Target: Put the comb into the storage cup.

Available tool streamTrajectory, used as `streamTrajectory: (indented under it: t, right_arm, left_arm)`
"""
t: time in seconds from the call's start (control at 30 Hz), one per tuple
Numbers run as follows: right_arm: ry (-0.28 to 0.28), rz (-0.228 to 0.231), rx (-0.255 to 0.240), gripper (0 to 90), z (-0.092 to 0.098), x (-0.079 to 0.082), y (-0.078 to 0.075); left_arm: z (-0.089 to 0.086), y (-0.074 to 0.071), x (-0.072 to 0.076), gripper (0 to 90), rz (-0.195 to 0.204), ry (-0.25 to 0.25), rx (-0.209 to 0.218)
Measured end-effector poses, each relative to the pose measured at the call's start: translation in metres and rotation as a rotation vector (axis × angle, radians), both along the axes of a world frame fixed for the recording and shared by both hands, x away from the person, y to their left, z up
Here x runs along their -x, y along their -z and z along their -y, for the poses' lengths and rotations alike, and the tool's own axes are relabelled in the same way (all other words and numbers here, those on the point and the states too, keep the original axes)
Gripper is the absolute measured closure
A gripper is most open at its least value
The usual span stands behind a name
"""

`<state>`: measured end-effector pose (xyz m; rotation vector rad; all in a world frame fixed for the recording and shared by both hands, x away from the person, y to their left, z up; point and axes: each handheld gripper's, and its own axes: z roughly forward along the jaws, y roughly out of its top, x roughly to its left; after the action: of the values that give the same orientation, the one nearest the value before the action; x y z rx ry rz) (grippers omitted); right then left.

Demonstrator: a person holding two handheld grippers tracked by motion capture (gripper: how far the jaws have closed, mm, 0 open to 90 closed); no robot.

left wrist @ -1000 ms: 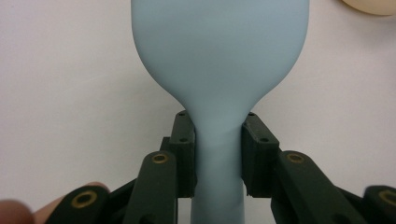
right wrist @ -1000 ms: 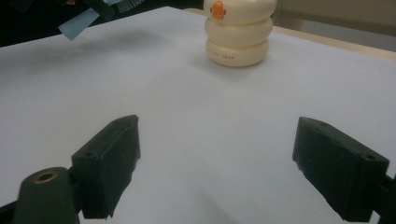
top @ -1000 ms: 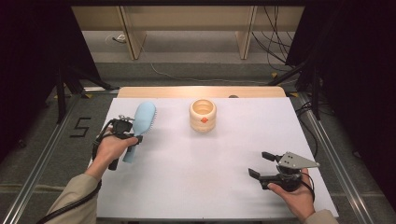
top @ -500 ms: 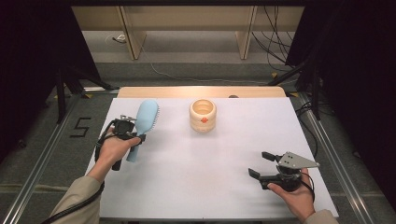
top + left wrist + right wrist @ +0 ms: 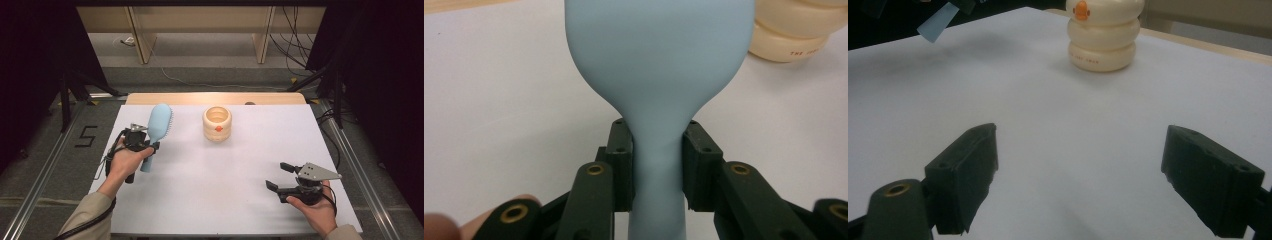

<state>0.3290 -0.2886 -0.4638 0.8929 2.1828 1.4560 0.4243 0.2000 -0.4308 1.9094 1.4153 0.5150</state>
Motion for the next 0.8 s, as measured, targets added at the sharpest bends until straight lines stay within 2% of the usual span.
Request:
streamTrajectory:
  t: [0.2, 0.3, 0.47, 0.8]
  right_arm:
    - [-0.004, 0.000, 0.000, 16.0, 0.000, 0.000, 0.000]
    - [-0.004, 0.001, 0.001, 16.0, 0.000, 0.000, 0.000]
    - [-0.004, 0.002, 0.003, 16.0, -0.001, 0.000, 0.000]
    - [-0.001, 0.002, 0.000, 16.0, 0.000, -0.001, 0.000]
  left_arm:
    - [0.005, 0.000, 0.003, 69.4, 0.012, 0.010, 0.012]
    - [0.007, 0.002, 0.007, 69.4, 0.027, 0.015, 0.000]
    - [0.008, 0.002, 0.010, 69.4, 0.029, 0.020, 0.025]
    - [0.012, -0.001, 0.010, 69.5, 0.035, 0.026, 0.045]
